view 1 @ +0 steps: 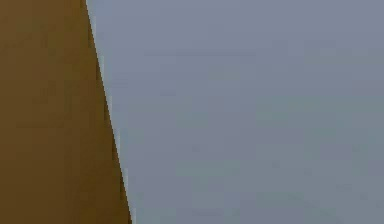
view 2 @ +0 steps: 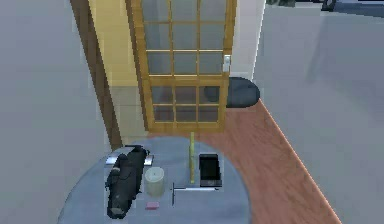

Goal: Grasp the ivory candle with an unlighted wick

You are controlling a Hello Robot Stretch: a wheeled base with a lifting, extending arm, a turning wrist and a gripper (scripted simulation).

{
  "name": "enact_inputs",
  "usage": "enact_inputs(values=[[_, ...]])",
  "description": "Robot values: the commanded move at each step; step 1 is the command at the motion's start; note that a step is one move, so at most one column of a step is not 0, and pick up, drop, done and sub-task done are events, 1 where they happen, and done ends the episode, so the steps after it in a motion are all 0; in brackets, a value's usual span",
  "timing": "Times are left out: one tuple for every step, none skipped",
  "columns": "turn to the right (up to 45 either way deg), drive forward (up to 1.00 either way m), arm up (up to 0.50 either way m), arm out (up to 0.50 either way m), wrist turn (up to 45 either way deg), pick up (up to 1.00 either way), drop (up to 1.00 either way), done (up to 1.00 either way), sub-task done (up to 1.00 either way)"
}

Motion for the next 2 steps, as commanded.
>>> enact_inputs(values=[[0.0,0.0,0.5,0.0,0.0,0.0,0.0,0.0,0.0],[0.0,0.0,0.38,0.0,0.0,0.0,0.0,0.0,0.0]])
